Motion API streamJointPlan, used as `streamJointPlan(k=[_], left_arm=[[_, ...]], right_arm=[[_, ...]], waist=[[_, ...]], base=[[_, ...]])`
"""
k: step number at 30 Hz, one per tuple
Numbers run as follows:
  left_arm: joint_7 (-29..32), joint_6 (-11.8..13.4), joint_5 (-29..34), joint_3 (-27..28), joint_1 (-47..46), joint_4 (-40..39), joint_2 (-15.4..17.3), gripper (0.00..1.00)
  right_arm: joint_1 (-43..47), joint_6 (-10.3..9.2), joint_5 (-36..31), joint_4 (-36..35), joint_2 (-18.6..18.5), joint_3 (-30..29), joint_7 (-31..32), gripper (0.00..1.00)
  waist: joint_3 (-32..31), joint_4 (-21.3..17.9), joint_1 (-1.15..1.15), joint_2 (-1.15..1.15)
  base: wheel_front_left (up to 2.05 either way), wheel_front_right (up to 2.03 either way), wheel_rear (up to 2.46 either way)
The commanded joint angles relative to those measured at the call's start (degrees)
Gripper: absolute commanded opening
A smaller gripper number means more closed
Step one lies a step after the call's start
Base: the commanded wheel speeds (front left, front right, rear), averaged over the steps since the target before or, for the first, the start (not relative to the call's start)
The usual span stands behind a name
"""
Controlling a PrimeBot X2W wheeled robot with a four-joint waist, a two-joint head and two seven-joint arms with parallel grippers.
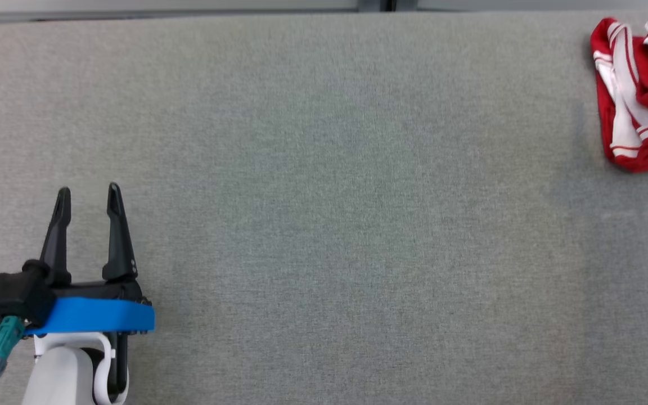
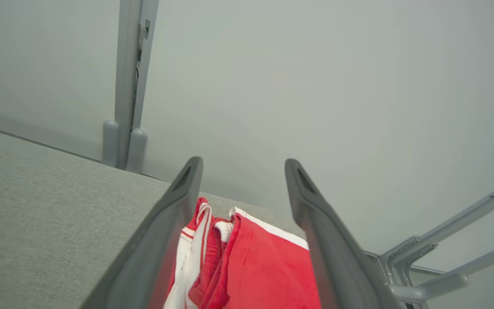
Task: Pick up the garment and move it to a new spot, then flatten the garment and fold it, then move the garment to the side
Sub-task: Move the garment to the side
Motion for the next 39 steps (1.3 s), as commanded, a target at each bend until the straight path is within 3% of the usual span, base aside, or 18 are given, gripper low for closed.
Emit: streamJointPlan(k=[1, 10, 18, 39], left_arm=[[-0.2, -0.1, 0.5, 0.4, 0.8, 0.1, -0.2, 1.0], [-0.2, -0.1, 1.8, 1.1, 5.1, 1.2, -0.5, 1.0], [-0.2, 0.1, 2.8, 0.7, 7.9, 2.1, -1.0, 1.0], [0.1, 1.1, 2.8, -0.5, 10.9, 2.4, -0.7, 1.0]], right_arm=[[1.0, -0.01, 0.3, -0.2, 1.0, 0.4, -1.1, 1.0], [7.5, -0.01, 3.2, -0.1, 10.1, 4.8, -10.1, 1.0], [15.9, 0.0, 6.0, -2.6, 16.0, 6.8, -13.3, 1.0], [40.1, 0.0, 5.1, -20.9, 25.0, -2.6, -11.0, 1.0]], waist=[[-1.4, -0.5, 0.0, 0.0], [-8.7, 0.4, 0.0, 0.0], [-13.3, 0.3, 0.0, 0.0], [-18.7, -0.6, 0.0, 0.0]], base=[[0.0, 0.0, 0.0], [0.0, 0.0, 0.0], [0.0, 0.0, 0.0], [0.0, 0.0, 0.0]])
